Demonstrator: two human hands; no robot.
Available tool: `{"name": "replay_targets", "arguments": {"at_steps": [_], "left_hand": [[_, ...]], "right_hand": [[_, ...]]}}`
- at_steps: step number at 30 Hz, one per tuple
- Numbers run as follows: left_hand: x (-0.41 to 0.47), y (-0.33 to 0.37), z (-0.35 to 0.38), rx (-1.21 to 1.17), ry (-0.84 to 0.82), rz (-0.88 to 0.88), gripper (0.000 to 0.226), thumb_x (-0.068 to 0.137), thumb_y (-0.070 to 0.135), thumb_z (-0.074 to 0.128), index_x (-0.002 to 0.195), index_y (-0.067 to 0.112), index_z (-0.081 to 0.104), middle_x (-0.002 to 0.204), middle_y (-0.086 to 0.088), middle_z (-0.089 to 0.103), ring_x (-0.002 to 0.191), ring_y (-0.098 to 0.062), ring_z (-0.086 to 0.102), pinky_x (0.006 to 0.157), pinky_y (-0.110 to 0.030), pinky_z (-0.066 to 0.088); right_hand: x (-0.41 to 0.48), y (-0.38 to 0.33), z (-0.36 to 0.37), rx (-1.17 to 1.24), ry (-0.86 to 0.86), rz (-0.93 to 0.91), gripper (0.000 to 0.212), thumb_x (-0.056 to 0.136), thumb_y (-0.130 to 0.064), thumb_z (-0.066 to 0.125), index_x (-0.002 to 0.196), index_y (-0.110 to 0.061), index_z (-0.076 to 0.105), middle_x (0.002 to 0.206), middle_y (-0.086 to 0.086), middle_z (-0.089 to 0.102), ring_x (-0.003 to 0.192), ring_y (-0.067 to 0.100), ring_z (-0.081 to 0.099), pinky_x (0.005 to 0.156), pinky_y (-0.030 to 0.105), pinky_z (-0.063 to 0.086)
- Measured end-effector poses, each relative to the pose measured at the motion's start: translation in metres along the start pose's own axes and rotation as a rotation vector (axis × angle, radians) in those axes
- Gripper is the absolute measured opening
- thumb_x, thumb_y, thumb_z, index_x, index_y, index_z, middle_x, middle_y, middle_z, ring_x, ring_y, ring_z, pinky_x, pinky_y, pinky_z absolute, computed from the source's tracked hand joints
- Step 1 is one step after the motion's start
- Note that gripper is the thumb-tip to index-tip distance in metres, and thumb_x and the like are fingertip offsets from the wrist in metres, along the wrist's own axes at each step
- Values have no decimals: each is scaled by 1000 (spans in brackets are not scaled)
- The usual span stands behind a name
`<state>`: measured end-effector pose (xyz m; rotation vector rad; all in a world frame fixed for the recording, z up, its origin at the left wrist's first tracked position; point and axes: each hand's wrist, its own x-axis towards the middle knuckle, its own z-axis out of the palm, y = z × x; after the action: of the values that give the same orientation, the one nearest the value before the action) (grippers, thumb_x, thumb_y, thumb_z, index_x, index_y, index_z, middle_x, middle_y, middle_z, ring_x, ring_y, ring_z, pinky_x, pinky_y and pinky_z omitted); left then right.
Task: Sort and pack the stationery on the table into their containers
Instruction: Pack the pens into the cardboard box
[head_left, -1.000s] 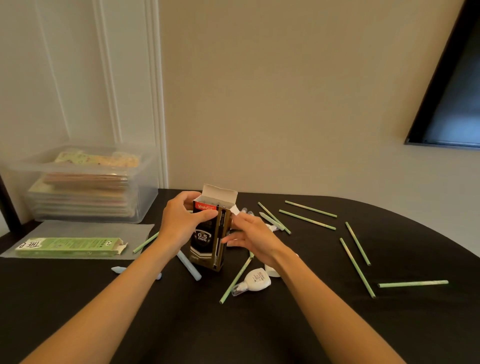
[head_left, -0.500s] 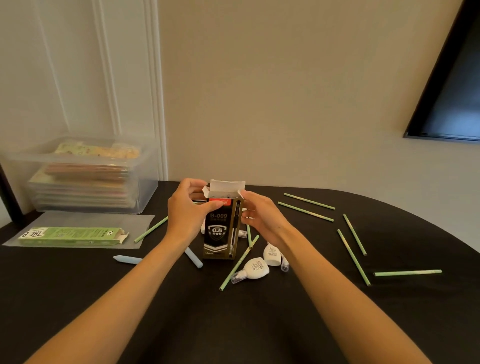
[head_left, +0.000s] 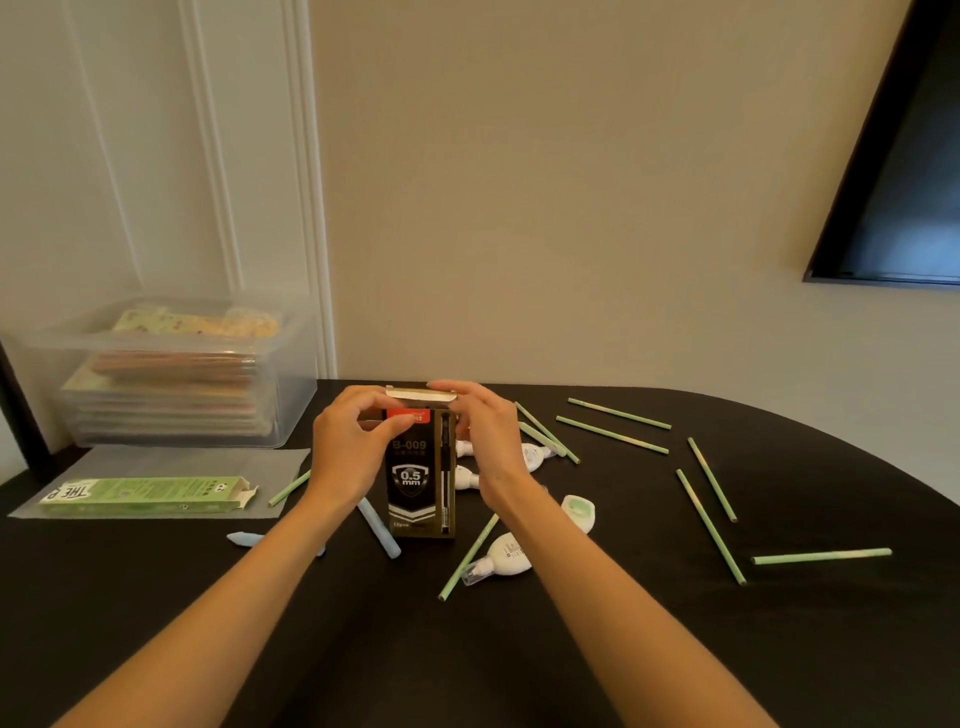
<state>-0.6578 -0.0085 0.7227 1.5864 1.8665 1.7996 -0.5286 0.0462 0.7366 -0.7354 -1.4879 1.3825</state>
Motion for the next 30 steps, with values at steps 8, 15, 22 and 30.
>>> {"name": "replay_targets", "arguments": {"at_steps": [8,15,22,30], "left_hand": [[2,7,10,50,6,0,13,79,15,71,90,12,64,94,4,61,90,-11,58,73,-17,46],[-1,9,3,75,-14,20,18,78,14,72,88,13,57,95,-1,62,89,-12,58,72,-16,46],[6,9,-4,115,-51,67,39,76,15,73,107,10,49,106,-12,65,94,-22,65,72,-18,50],[10,3,-7,244,-133,210,24,82,8,67,105,0,68,103,-15,67,98,-22,62,76,-11,42]], "right_hand": [[9,4,-14,-242,-10,-128,19,92,-18,56,108,-16,67,95,-6,65,89,6,60,65,12,45],[9,3,-13,-354,-1,-236,21,90,-16,59,108,-10,70,100,2,70,85,3,60,73,13,48],[10,6,-14,-585,1,-395,22,90,-18,60,108,-13,70,101,3,71,89,4,59,80,18,46],[9,7,-27,-952,-174,-530,33,91,-21,59,124,-19,61,116,3,64,93,12,61,83,25,50]]}}
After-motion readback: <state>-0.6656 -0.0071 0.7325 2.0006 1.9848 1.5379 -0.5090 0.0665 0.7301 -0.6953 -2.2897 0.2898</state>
